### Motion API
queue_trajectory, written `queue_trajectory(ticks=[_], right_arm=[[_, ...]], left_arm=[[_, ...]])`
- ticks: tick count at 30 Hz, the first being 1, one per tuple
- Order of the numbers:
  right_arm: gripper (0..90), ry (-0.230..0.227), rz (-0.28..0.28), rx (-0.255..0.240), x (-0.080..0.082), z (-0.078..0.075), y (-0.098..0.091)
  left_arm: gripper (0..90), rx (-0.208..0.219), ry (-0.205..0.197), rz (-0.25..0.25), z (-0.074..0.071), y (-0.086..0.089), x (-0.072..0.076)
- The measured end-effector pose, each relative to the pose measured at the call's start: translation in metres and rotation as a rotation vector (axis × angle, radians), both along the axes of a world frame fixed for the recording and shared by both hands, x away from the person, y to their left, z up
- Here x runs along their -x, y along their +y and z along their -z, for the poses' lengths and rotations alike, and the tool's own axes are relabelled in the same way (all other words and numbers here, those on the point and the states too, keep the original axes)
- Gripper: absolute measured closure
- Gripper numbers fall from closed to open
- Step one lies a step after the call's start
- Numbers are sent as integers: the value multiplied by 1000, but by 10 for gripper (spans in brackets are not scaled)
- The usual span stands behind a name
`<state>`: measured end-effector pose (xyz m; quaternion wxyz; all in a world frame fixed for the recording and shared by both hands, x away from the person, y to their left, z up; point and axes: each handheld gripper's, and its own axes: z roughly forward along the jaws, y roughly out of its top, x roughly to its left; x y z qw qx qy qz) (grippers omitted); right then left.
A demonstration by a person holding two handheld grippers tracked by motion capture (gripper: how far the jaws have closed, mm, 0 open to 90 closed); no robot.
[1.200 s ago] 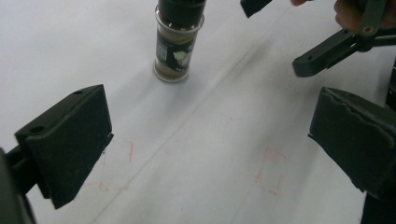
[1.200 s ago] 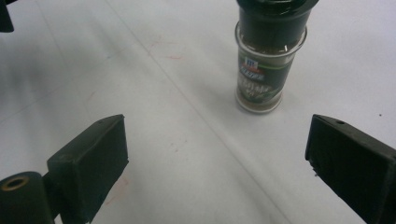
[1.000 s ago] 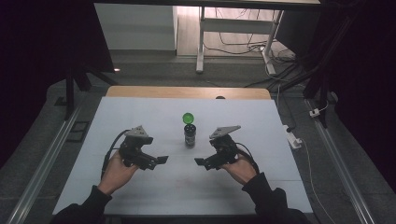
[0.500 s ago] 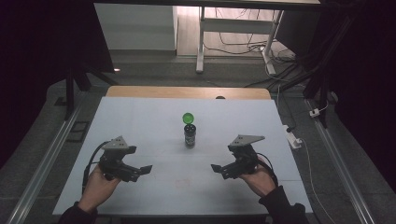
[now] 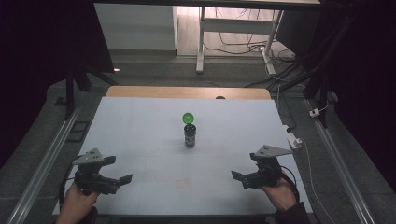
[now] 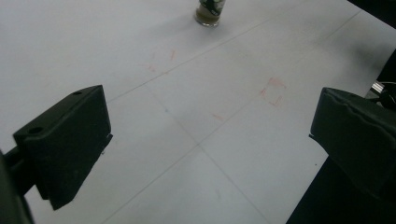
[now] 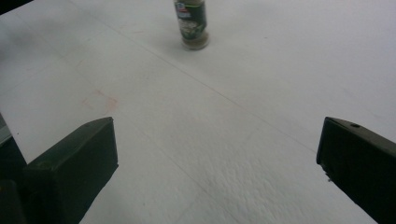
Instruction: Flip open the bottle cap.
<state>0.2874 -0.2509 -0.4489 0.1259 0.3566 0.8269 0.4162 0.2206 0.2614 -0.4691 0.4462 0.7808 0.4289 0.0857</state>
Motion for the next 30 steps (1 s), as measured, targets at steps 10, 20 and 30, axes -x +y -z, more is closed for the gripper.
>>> queue_trajectory(ticks=[10,20,30], right_arm=[[0,3,111,-20,21,1,-43],[0,42,165,27,35,8,-62],[0,53,189,32,38,9,-67]], left_arm=[[0,-36,8,-76,6,20,18],[0,-114,47,-115,10,26,26],[0,-109,76,-121,11,28,25]])
